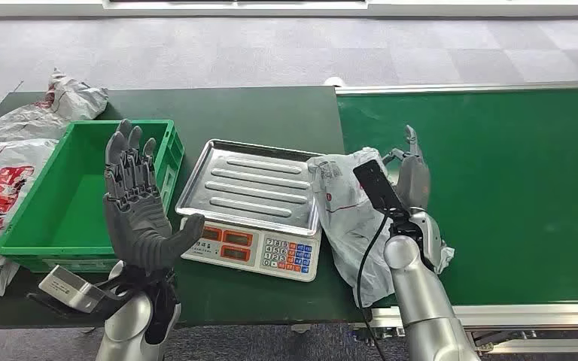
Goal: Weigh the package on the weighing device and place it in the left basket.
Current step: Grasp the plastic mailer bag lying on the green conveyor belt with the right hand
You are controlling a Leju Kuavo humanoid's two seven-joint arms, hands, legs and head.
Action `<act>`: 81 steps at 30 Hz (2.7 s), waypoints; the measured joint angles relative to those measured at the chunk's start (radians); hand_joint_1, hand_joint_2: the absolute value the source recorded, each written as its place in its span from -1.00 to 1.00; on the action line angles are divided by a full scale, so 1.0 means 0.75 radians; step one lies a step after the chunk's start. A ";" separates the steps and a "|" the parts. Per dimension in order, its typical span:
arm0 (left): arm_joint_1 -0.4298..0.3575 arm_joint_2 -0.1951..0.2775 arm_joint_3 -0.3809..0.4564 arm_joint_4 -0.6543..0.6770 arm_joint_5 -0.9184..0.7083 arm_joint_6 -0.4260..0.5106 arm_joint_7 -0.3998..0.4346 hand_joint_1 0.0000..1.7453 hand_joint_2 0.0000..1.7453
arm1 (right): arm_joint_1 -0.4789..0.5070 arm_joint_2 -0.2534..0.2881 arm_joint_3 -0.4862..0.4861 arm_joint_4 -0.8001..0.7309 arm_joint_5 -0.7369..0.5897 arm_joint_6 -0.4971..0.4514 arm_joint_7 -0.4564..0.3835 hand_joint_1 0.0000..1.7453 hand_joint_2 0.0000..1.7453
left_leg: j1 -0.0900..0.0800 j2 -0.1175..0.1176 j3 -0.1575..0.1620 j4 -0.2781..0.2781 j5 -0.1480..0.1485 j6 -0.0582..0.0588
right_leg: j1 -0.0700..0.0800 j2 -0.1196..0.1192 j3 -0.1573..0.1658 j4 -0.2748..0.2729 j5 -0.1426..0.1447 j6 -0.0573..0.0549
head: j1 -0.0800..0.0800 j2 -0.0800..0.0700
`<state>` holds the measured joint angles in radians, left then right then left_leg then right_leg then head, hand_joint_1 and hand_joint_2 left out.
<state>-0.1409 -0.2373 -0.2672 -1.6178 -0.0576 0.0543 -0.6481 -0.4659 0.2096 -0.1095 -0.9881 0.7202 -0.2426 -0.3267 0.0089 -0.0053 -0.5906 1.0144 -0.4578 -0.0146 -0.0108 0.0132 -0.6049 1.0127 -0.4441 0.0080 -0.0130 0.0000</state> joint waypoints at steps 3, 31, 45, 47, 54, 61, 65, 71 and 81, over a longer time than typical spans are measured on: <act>-0.009 0.000 -0.007 0.016 0.006 -0.005 -0.007 -1.00 1.00 | -0.036 0.010 -0.003 0.075 -0.107 0.105 -0.084 -1.00 1.00 | 0.000 0.000 -0.001 0.000 0.000 0.000 | 0.000 0.000 -0.001 0.000 0.000 0.000 | 0.000 0.000; 0.011 0.000 -0.007 0.013 -0.039 0.001 0.013 -1.00 1.00 | -0.261 0.072 0.261 0.578 0.467 -0.402 0.793 -1.00 1.00 | 0.000 -0.001 -0.002 0.000 0.000 0.000 | 0.000 -0.001 -0.002 0.000 -0.001 0.000 | 0.000 0.000; 0.023 0.000 -0.006 -0.017 -0.044 0.002 0.024 -1.00 1.00 | -0.236 0.035 0.383 0.591 0.794 -0.333 0.967 -1.00 -1.00 | 0.000 0.000 -0.002 0.000 0.000 0.000 | 0.000 -0.001 -0.003 0.000 -0.001 0.000 | -0.001 0.000; 0.023 0.000 -0.006 -0.017 -0.044 0.002 0.024 -1.00 1.00 | -0.231 0.034 0.380 0.591 0.818 -0.320 0.968 -1.00 -1.00 | 0.000 0.000 -0.002 0.000 0.000 0.000 | 0.000 -0.001 -0.003 0.000 -0.001 0.000 | -0.001 0.000; 0.020 -0.001 -0.006 -0.015 -0.044 0.002 0.024 -1.00 1.00 | -0.220 0.034 0.346 0.595 0.829 -0.187 0.943 -1.00 -1.00 | 0.000 0.000 -0.002 0.000 0.000 0.000 | 0.000 -0.001 -0.003 0.000 -0.001 0.000 | 0.000 0.000; 0.013 -0.001 -0.006 -0.008 -0.045 -0.001 0.024 -1.00 1.00 | -0.220 0.034 0.307 0.617 0.830 -0.084 0.918 -1.00 -1.00 | 0.000 0.000 -0.002 0.000 0.000 0.000 | 0.000 -0.001 -0.003 0.000 -0.001 0.000 | -0.001 0.000; 0.006 -0.001 -0.006 -0.006 -0.045 -0.002 0.024 -1.00 1.00 | -0.220 0.035 0.298 0.631 0.831 -0.045 0.897 -1.00 -1.00 | 0.000 0.000 -0.002 0.000 0.000 0.000 | 0.000 -0.001 -0.003 0.000 -0.001 0.000 | 0.000 0.000; -0.016 -0.001 -0.006 0.012 -0.045 -0.007 0.024 -1.00 1.00 | -0.227 0.039 0.289 0.680 0.821 0.182 0.800 -1.00 -1.00 | 0.000 -0.001 -0.002 0.000 0.000 0.000 | 0.000 -0.001 -0.002 0.000 -0.001 0.000 | 0.000 0.000; -0.049 -0.001 -0.006 0.057 -0.043 -0.007 0.019 -1.00 1.00 | -0.253 0.048 0.288 0.738 0.834 0.244 0.762 -1.00 0.00 | 0.000 0.000 0.000 0.000 0.000 0.000 | 0.000 0.000 -0.001 0.000 0.000 0.000 | 0.000 0.000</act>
<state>-0.1775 -0.2377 -0.2716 -1.5752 -0.0897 0.0489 -0.6338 -0.6554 0.2455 0.1068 -0.4347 1.3458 -0.0595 0.2445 0.0087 -0.0050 -0.5909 1.0143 -0.4579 -0.0146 -0.0109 0.0129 -0.6059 1.0131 -0.4444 0.0078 -0.0132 0.0000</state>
